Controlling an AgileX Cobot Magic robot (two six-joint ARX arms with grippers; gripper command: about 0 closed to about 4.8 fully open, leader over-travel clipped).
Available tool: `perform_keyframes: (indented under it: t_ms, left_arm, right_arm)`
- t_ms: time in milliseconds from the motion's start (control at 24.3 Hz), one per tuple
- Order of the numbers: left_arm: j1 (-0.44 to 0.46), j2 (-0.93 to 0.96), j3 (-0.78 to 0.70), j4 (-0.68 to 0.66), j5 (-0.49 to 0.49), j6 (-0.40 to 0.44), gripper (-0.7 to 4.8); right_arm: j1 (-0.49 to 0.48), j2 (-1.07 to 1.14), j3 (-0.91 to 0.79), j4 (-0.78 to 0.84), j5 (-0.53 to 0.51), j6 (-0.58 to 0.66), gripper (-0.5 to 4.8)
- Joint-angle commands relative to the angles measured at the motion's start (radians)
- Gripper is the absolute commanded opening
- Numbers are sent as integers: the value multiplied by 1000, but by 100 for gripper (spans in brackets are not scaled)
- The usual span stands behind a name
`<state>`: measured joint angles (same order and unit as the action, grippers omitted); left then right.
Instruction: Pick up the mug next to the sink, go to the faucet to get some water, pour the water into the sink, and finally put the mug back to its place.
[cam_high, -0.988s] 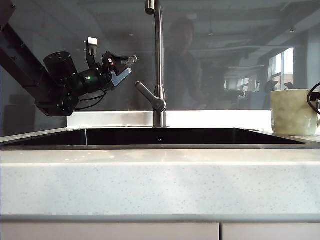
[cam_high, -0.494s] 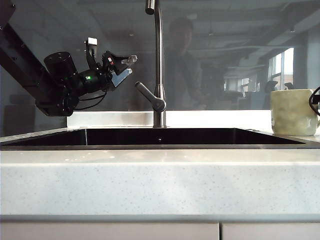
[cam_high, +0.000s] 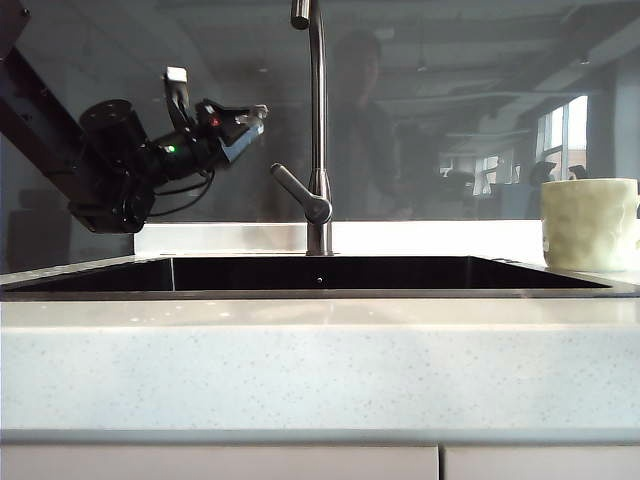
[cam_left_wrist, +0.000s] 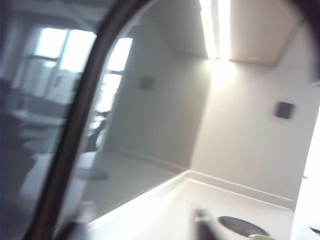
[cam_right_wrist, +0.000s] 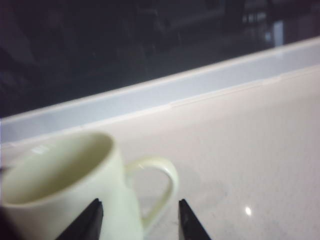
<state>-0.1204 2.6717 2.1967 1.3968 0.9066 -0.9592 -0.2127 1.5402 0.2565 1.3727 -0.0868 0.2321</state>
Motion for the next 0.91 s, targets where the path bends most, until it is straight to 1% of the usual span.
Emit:
perform_keyframes:
  t_ms: [41, 82, 124, 206, 247, 371, 577, 700, 741, 782, 865, 906]
  left_arm:
    - [17, -41, 4, 67, 38, -168, -4]
    - [25, -66, 4, 68, 60, -185, -3]
    - [25, -80, 4, 68, 69, -186, -3]
    - [26, -117, 4, 68, 86, -178, -2]
    - [26, -136, 4, 68, 87, -174, -2]
    - [36, -195, 4, 67, 100, -156, -1]
    - [74, -299, 4, 52, 98, -140, 2]
    - [98, -368, 4, -65, 105, -79, 2]
    - [112, -418, 4, -192, 104, -8, 1]
    - [121, -473, 4, -335, 101, 86, 1]
    - [121, -527, 4, -496, 84, 206, 1]
    - [121, -565, 4, -624, 54, 304, 1]
  right_arm:
    - [1, -157, -69, 29, -47, 5, 212]
    - [2, -240, -100, 19, -62, 41, 205]
    - [3, -272, -109, 10, -75, 70, 173]
    - [2, -354, -132, -3, -108, 126, 14]
    - [2, -395, -138, -15, -129, 138, 0]
    - [3, -485, -138, -79, -142, 164, -5]
    - [2, -645, -137, -257, -140, 176, -5]
    - [3, -735, -133, -372, -141, 187, -5]
    - [3, -791, -133, -436, -141, 187, -5]
    - [3, -833, -133, -478, -141, 187, -5]
    - [2, -873, -133, -515, -140, 187, -5]
    - [2, -895, -133, -535, -141, 187, -5]
